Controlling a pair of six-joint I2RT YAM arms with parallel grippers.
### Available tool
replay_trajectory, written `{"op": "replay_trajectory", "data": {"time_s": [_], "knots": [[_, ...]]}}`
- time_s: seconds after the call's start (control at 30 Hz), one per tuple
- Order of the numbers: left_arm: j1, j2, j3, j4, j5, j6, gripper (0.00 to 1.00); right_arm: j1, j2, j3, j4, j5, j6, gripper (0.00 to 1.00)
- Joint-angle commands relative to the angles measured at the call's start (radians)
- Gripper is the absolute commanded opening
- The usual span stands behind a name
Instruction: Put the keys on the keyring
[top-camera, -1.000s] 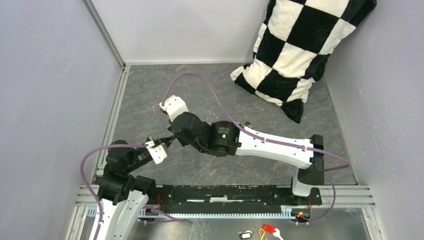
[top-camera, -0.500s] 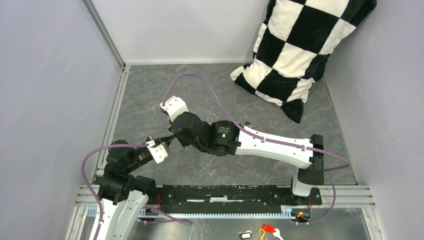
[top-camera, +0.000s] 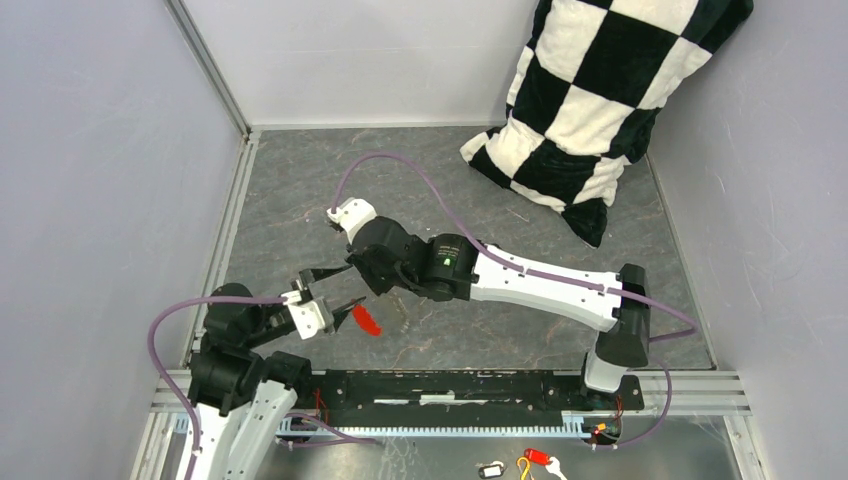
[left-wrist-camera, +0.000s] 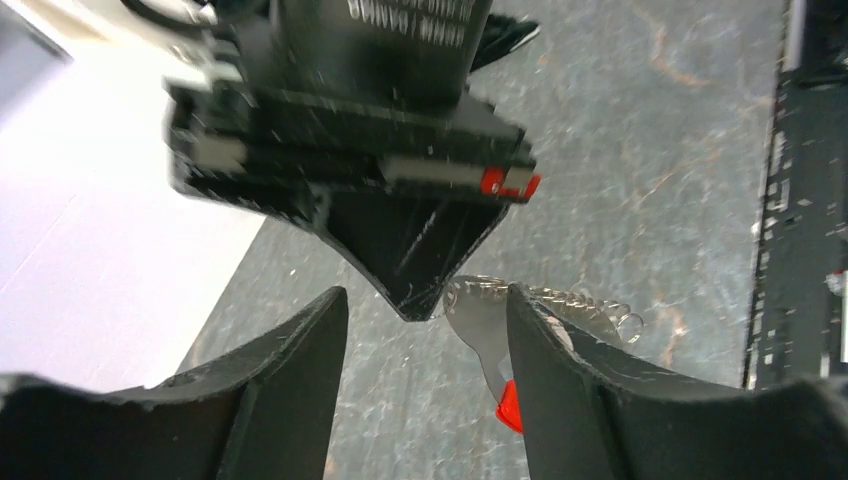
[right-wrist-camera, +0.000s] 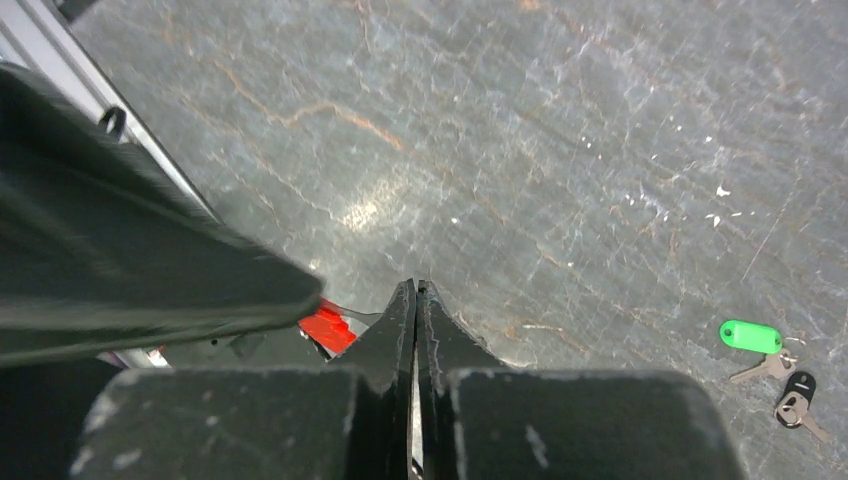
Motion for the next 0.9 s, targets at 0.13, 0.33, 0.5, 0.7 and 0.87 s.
{"op": "replay_trajectory", "data": {"time_s": [0.13,0.33,0.5,0.7,0.87], "knots": [[-0.002,0.093,0.147,-0.163,0.175,-0.083,0.56,-0.032,-0.111,-0.028,0.030,-0.205,-0.114,0.00],[-0.002,0.139,0.178,-0.230,0.186,-0.091,0.35,-0.031,-0.222,-0.123,0.126,-0.320,-0.179,0.00],[-0.002,0.152,0.172,-0.155,0.182,-0.237,0.34,-0.032,-0.297,-0.180,0.179,-0.388,-0.217,0.00],[-0.002,0.185,0.171,-0.017,0.282,-0.431,0.32,-0.031,-0.305,-0.188,0.196,-0.485,-0.242,0.00],[-0.002,0.225,0.197,0.000,0.366,-0.480,0.32,-0.032,-0.323,-0.216,0.218,-0.537,-0.265,0.00]]}}
